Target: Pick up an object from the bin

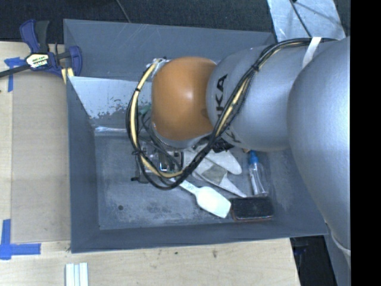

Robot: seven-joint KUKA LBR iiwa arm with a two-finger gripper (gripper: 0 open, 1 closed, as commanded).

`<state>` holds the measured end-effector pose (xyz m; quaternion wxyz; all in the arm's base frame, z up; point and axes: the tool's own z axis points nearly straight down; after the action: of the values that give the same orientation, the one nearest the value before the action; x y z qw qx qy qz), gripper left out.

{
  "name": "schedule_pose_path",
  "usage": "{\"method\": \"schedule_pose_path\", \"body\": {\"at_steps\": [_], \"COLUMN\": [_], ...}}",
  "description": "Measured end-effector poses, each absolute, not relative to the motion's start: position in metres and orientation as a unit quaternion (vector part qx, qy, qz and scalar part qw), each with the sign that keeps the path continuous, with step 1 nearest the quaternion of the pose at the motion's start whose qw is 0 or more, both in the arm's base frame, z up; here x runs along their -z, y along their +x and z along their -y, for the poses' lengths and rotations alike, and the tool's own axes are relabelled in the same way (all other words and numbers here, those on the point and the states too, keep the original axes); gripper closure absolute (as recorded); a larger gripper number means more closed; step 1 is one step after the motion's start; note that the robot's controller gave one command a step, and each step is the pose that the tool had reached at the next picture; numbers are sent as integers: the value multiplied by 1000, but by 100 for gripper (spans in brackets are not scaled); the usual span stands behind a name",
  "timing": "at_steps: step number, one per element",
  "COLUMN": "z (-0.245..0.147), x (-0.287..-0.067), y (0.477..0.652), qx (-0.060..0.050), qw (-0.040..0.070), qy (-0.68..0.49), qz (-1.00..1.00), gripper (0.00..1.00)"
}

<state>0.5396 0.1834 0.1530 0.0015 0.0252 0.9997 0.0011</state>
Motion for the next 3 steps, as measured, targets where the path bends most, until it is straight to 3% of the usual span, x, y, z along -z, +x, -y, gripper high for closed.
{"method": "schedule_pose_path", "body": {"at_steps": [1,2,3], "z": [-137,-137,-108], "x": [-174,-174,-151], "y": [553,553,543], "qx": [0,-1,-1], "qw": [2,2,3], "qy": [28,28,29], "qz": [-1000,-1000,-1000], "gripper": [0,0,0]}}
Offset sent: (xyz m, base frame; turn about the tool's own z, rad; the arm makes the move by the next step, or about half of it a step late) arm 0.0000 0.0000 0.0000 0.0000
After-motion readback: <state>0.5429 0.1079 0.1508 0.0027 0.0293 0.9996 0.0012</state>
